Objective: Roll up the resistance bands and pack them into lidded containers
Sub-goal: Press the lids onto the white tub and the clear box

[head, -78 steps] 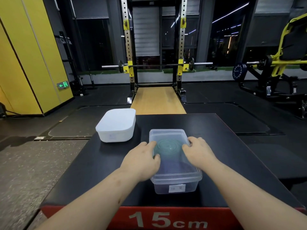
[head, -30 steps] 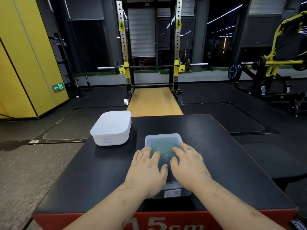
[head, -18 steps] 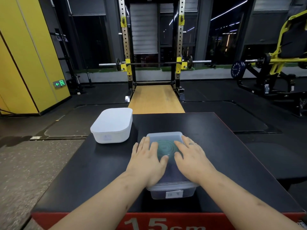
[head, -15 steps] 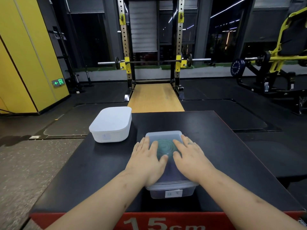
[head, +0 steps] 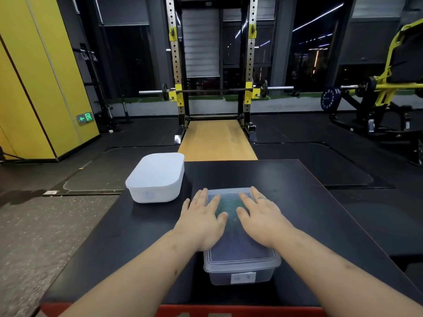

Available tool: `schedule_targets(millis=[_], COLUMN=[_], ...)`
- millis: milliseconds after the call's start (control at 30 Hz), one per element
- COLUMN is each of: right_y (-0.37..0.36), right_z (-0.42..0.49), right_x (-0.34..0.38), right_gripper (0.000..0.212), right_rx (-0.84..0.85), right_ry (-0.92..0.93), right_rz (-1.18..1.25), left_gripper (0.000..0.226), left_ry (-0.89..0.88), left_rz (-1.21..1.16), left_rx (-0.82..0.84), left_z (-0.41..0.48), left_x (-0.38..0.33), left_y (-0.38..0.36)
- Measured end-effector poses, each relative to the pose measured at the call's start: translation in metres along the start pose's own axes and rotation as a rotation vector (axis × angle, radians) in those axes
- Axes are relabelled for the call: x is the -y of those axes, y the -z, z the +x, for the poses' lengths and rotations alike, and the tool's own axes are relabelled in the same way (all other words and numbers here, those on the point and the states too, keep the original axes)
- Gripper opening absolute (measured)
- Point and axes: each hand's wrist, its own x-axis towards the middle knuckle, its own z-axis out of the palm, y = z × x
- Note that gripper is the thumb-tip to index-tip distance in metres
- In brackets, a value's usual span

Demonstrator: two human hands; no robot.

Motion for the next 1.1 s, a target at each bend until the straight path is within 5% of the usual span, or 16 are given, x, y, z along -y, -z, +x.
schedule_targets(millis=[433,1100], right_y=[0.010,0.004], right_z=[0.021,0.032], right_x=[0.001,0.005], right_gripper=[0.058,0.064], right_rx=[-0.031,0.071], right_ry=[-0.002,0.145], right_rz=[-0.039,-0.098], left_gripper=[0.050,0.059], left_ry=[0.022,-0.143], left_rz=[-0.012,-0.128], left_rx=[-0.088,-0.017], left_z=[0.024,0.040], left_x=[-0.005,-0.008], left_y=[0.008,0.000])
